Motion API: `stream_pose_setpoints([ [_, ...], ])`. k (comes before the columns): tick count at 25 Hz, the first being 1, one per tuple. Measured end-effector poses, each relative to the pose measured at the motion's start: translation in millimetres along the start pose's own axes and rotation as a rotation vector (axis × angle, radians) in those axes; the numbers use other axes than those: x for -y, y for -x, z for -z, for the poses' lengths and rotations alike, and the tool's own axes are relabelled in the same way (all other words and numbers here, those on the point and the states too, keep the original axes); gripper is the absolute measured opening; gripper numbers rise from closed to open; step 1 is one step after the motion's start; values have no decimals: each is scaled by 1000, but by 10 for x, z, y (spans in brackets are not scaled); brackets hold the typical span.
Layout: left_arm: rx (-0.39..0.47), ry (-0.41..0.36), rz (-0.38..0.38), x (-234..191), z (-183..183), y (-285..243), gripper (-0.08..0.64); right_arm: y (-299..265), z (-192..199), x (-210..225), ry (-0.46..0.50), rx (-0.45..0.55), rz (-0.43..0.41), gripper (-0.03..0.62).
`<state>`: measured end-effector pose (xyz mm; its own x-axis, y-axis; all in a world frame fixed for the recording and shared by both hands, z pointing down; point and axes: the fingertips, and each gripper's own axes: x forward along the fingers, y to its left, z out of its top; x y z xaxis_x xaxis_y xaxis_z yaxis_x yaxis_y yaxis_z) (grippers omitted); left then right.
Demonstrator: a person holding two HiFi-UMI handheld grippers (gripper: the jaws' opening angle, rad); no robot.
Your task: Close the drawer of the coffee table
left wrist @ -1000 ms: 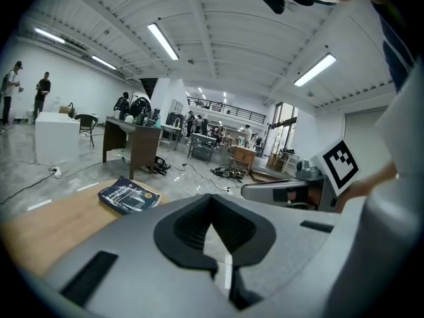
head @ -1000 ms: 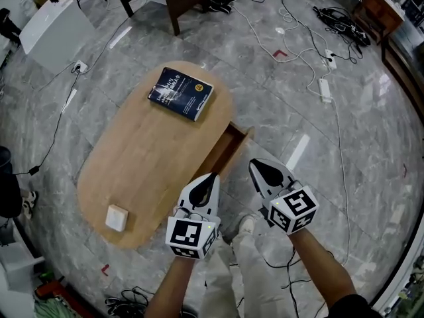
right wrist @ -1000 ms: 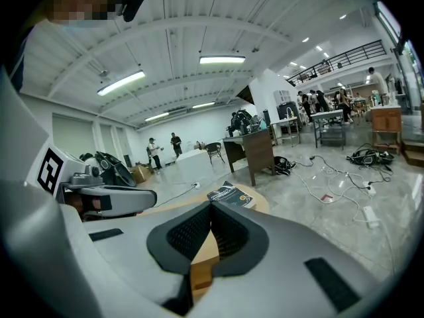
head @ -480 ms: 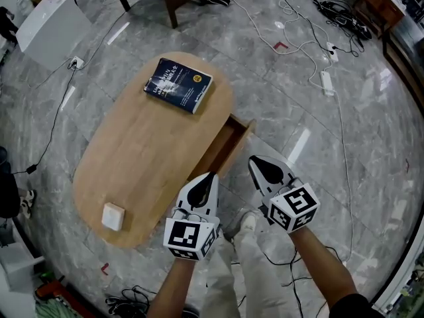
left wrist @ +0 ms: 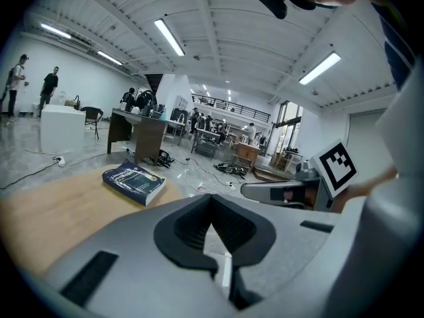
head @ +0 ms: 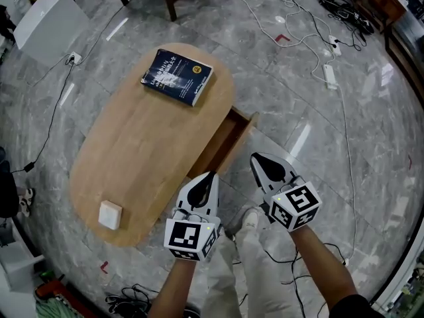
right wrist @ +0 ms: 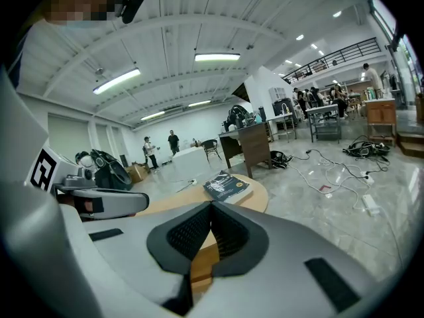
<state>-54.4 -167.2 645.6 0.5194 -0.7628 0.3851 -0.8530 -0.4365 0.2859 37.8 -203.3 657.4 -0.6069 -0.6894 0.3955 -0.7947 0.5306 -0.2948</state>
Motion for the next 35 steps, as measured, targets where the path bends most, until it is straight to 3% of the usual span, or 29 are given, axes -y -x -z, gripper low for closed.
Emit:
stream_pose_setpoints([
  [35,-67,48,-67,-313,969,-42,2,-276,941,266,-55,-43,47,12],
])
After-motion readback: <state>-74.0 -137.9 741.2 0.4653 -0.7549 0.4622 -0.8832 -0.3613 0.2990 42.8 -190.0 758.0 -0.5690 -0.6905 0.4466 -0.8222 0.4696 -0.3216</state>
